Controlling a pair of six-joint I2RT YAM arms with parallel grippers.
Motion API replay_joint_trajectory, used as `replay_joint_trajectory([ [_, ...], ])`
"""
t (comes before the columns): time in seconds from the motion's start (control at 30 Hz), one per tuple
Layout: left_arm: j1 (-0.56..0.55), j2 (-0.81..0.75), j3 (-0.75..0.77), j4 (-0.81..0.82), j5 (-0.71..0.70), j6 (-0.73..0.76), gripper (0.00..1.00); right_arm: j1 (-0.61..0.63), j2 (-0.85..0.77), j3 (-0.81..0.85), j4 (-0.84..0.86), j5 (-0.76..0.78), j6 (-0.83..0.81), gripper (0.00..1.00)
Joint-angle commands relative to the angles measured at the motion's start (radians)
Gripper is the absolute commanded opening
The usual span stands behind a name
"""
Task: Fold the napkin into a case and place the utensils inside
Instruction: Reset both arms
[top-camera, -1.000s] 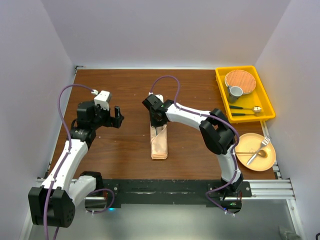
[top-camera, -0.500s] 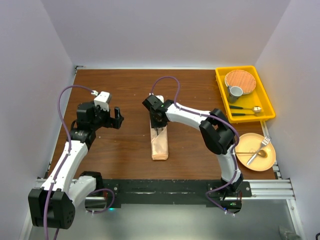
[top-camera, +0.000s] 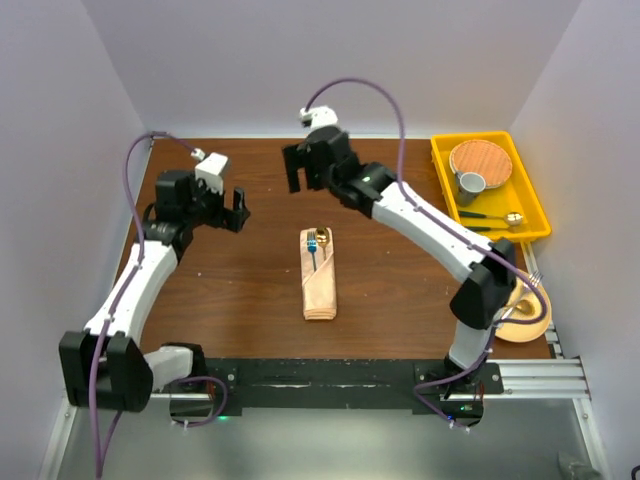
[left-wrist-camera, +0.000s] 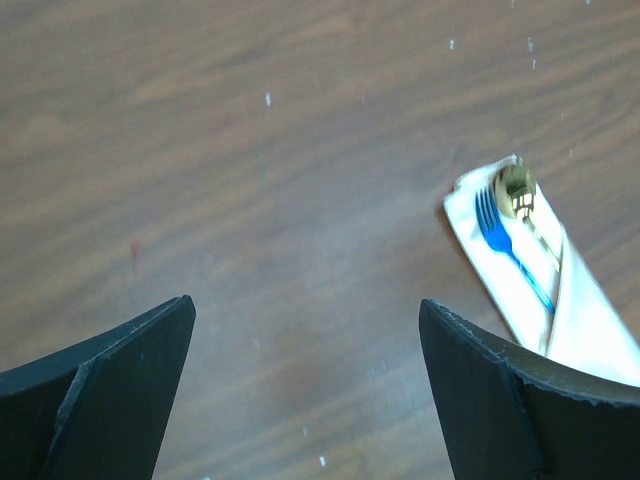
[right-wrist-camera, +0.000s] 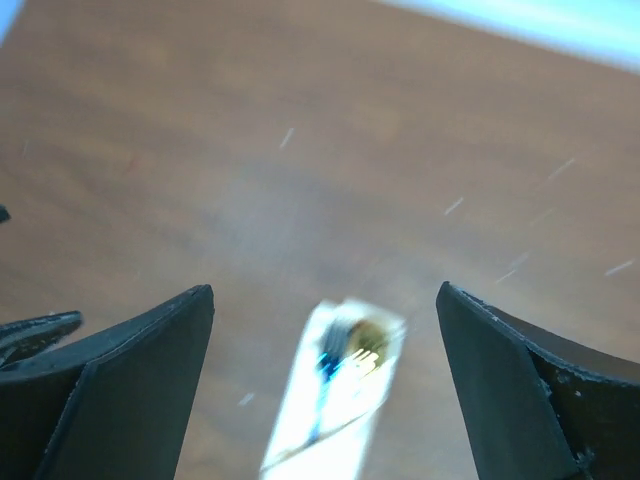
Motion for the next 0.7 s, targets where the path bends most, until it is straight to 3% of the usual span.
replay_joint_trajectory([
  [0.0,0.005,0.12,0.193,-0.028,0.009,0.028,1.0,-0.102,-0.115,-0.013,0.117,0.084,-0.252,0.98],
  [0.23,-0.053,0.335,0.377,-0.137,-0.095,0.091,1.0,-0.429,-0.199,-0.182,0.006,-0.191,-0.296,0.98],
  [0.37,-0.13,0.355,0.33,-0.131,-0.183,0.135,1.0,-0.465,-0.305,-0.422,0.047,-0.232,-0.333,0.98],
  [0.53,-0.139,0.347,0.25,-0.144,-0.099,0.123,1.0,-0.465,-0.451,-0.717,0.097,-0.275,-0.284,0.98],
  [0.67,-0.139,0.328,0.163,-0.11,-0.105,0.124,1.0,-0.466,-0.521,-0.819,0.085,-0.298,-0.283,0.98],
])
